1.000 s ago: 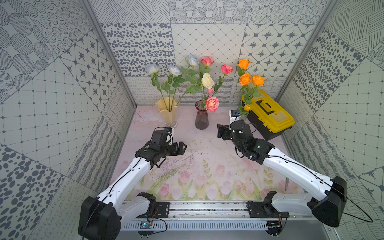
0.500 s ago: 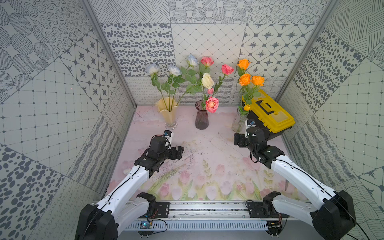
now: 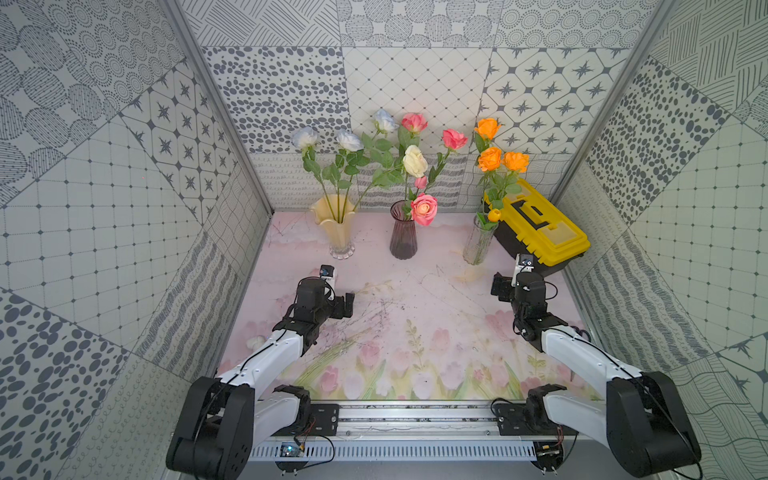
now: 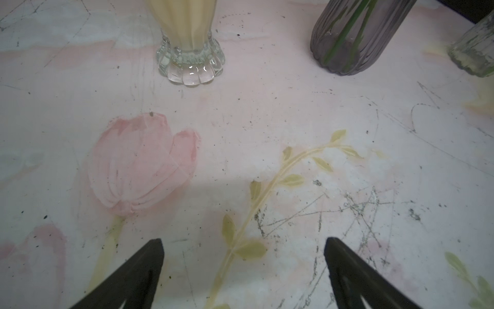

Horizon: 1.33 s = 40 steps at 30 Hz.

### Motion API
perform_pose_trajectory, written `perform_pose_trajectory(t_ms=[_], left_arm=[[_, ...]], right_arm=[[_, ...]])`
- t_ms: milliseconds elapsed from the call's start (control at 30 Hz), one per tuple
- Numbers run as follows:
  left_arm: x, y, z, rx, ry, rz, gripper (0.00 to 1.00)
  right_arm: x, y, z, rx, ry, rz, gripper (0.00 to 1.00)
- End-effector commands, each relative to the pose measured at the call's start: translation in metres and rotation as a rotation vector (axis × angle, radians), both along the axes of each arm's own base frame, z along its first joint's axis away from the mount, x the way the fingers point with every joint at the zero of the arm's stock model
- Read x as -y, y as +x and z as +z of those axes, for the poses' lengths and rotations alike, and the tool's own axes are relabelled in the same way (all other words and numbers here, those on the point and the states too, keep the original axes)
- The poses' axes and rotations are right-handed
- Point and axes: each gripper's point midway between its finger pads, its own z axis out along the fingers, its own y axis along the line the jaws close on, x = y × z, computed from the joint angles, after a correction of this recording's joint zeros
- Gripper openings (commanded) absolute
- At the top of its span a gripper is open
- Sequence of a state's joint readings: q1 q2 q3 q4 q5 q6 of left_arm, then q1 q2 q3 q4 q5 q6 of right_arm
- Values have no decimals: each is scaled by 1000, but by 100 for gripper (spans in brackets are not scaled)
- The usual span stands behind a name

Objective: Arrange the flowers in different vases according to their variety
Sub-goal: Reset both arms

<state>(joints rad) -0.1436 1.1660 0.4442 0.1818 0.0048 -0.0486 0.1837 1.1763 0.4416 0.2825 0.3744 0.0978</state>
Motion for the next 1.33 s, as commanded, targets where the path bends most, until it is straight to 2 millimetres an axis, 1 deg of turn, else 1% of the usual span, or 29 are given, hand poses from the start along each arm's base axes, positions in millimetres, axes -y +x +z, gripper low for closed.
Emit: perform_pose_trajectory(t_ms=[0, 200, 300, 400, 533, 633, 767, 833, 1300], left_arm=[[-11, 31, 27, 214, 44, 14, 99], [-19, 43, 19, 250, 22, 33, 99], [-19, 50, 14, 261, 1, 35, 99], [-21, 55, 4, 258, 6, 41, 99], [-25, 60, -9, 248, 5, 66, 98], [-31, 63, -15, 230, 1, 90, 98], [-35, 64, -16, 215, -7, 114, 99], [-35, 64, -17, 216, -8, 113, 99], [-35, 65, -16, 216, -9, 113, 99]], right_arm=[[3, 15, 18, 146, -6, 7, 97], [5, 22, 4, 175, -9, 16, 97], [3, 25, 4, 203, -11, 33, 97], [2, 27, -5, 217, -19, 45, 97], [-1, 33, -21, 200, -24, 60, 97], [-2, 38, -22, 195, -26, 59, 97], [1, 38, -23, 181, -25, 44, 97], [5, 39, -23, 180, -27, 19, 97], [6, 40, -24, 171, -19, 18, 97]])
